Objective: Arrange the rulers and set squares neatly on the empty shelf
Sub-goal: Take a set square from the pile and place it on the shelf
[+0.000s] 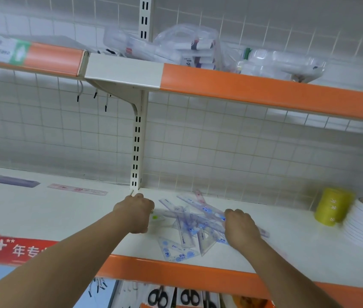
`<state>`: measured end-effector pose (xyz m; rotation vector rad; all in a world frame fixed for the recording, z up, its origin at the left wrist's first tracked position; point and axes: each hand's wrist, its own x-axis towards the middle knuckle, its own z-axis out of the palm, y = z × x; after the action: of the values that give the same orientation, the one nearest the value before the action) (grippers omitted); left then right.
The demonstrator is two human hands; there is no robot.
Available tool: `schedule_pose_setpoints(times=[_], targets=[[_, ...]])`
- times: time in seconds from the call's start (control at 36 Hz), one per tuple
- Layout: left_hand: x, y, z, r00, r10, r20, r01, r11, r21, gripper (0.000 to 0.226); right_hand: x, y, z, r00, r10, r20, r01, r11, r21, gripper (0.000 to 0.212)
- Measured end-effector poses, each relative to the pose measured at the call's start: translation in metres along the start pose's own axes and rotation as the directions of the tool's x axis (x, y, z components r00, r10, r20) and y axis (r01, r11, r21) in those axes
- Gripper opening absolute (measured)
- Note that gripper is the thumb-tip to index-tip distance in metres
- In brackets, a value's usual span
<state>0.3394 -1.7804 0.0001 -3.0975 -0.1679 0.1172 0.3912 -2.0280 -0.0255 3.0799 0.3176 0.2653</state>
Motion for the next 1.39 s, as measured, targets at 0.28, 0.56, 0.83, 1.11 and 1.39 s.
schedule_pose_setpoints(times=[0.28, 0.56, 0.83, 1.11, 1.39], targets=[[-0.013, -0.020, 0.009, 0.998, -0.046, -0.038, 0.045, 0.999, -0.010, 0.048, -0.007, -0.023, 0.002, 0.988, -0.148, -0.034, 0.147, 0.989, -0.010, 0.029], [-0.038, -0.071, 0.008, 0.989, -0.117, -0.091, 0.113, 0.993, -0.040, 0.051, -0.010, -0.075, -0.009, 0.976, -0.216, -0.023, 0.216, 0.976, 0.002, 0.023], [-0.086, -0.162, 0.005, 0.979, -0.175, -0.103, 0.170, 0.984, -0.049, 0.055, -0.020, -0.170, -0.021, 0.961, -0.273, -0.048, 0.276, 0.959, 0.070, 0.030], [-0.142, -0.272, -0.001, 0.967, -0.229, -0.110, 0.228, 0.973, -0.021, 0.049, -0.050, -0.291, -0.033, 0.948, -0.315, -0.039, 0.318, 0.939, 0.135, 0.029], [-0.186, -0.361, 0.003, 0.958, -0.266, -0.105, 0.263, 0.964, -0.043, 0.052, -0.076, -0.380, -0.046, 0.931, -0.359, -0.061, 0.364, 0.917, 0.163, 0.020]])
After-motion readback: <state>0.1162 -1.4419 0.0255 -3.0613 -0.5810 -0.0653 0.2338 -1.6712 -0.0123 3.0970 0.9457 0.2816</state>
